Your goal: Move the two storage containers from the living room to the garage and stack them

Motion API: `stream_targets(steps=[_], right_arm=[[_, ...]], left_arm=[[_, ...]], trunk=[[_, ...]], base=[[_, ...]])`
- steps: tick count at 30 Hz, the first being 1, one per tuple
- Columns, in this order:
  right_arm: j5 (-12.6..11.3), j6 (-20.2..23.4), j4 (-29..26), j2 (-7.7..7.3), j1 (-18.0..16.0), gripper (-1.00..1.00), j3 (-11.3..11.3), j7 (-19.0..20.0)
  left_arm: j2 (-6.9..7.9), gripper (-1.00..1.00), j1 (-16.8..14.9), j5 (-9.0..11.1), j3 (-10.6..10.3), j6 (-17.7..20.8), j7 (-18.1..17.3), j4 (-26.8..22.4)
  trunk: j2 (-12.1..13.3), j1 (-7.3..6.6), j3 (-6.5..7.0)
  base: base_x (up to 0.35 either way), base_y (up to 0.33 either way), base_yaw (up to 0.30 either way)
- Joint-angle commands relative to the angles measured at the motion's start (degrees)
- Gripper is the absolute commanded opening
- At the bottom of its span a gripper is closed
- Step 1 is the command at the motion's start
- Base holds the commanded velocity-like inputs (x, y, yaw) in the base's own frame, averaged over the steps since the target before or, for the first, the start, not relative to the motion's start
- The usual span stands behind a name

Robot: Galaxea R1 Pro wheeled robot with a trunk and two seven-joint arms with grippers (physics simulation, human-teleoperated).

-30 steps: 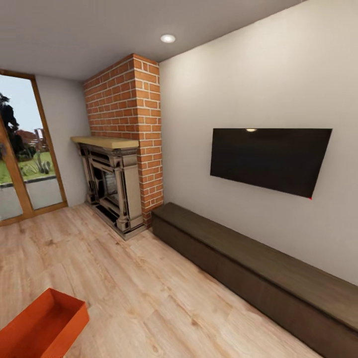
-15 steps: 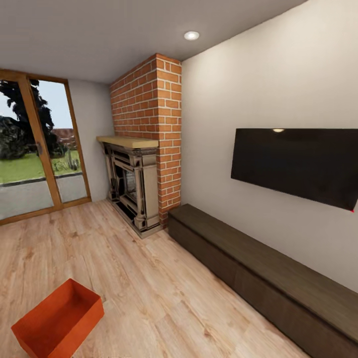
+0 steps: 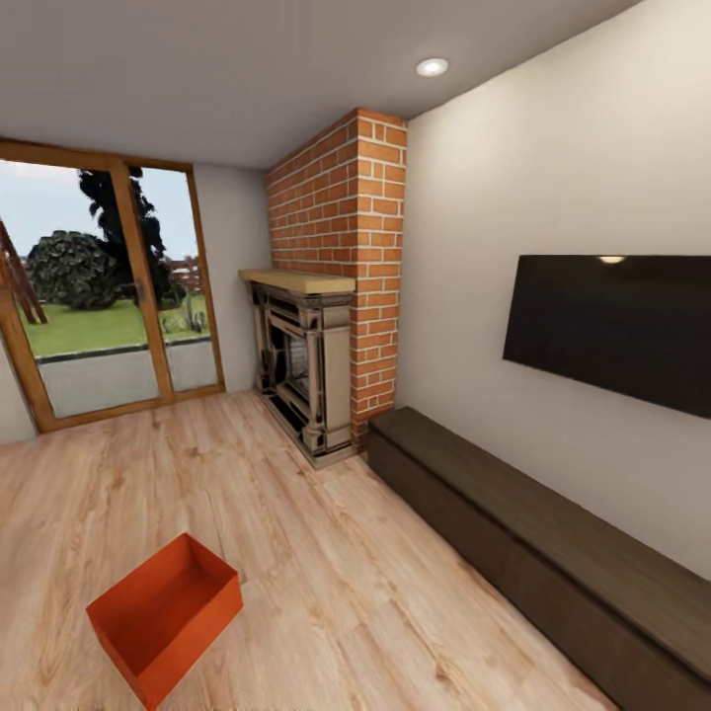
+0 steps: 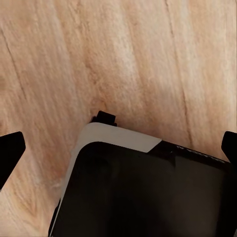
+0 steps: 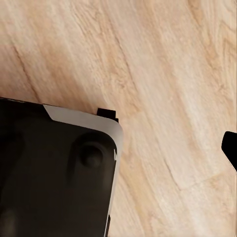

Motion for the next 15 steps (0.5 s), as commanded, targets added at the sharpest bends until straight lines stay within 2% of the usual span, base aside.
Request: stream_targets(steps=[1, 15], right_arm=[[-0.6, -0.4, 0.2, -0.01, -0.1, 1.0, 0.5, 0.2], [-1.2, -0.3, 0.2, -0.16, -0.1, 1.0, 0.1, 0.1]], left_arm=[[-0.01, 1.0, 0.0, 0.5, -0.5, 0.0, 0.2, 0.0], [-0.15, 1.0, 0.0, 0.4, -0.3, 0.1, 0.2, 0.0]], trunk=[[-0.1, 0.02, -0.1], [-0.1, 0.02, -0.1]], base=[[0.0, 0.0, 0.27], [0.003, -0.009, 0.269]])
